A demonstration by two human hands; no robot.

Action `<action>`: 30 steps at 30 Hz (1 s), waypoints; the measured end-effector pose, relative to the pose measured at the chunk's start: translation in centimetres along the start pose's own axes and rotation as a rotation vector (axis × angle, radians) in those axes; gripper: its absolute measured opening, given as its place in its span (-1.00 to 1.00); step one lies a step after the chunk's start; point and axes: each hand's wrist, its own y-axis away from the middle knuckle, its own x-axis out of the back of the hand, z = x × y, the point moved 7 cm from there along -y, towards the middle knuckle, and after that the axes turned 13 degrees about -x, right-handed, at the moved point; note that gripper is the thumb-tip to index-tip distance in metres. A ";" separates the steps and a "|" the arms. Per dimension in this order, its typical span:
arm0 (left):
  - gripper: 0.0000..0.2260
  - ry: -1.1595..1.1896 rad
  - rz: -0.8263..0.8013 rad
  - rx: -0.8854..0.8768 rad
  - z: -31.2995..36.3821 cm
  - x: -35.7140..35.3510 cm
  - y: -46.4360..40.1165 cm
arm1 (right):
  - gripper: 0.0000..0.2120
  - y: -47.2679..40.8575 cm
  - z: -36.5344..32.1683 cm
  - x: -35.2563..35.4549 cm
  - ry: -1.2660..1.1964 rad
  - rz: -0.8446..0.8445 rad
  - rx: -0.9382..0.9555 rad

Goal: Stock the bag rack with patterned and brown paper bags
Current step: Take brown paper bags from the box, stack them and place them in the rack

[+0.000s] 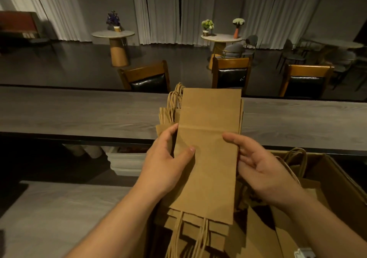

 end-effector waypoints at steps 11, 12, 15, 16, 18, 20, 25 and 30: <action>-0.45 -0.054 0.000 -0.056 -0.4 -0.4 -0.5 | -0.88 3.3 -5.3 -1.2 0.980 0.510 0.707; -0.46 -0.031 0.003 -0.041 -0.7 -0.4 -0.6 | -0.87 3.3 -5.4 -1.2 0.997 0.482 0.690; -0.52 0.020 -0.018 0.088 -2.0 -0.3 -0.5 | -0.81 2.8 -5.3 -0.7 0.975 0.355 0.418; -0.64 0.023 -0.053 0.128 -2.9 -0.6 -0.3 | -0.73 2.5 -5.1 -0.1 0.910 0.313 0.257; -0.88 -0.007 -0.098 0.252 -4.3 -0.9 0.2 | -0.65 2.7 -4.8 1.3 0.621 0.277 0.011; -0.88 0.111 0.071 0.210 -3.1 -0.4 0.1 | -0.68 3.0 -4.5 2.6 0.249 0.326 -0.047; -0.48 0.233 0.113 0.172 0.2 -0.5 -0.2 | -0.70 2.4 -2.9 3.9 -0.145 0.395 -0.200; -0.68 0.178 0.085 0.033 -0.1 -0.1 -0.5 | -0.68 2.1 -1.2 6.1 -0.486 0.361 -0.309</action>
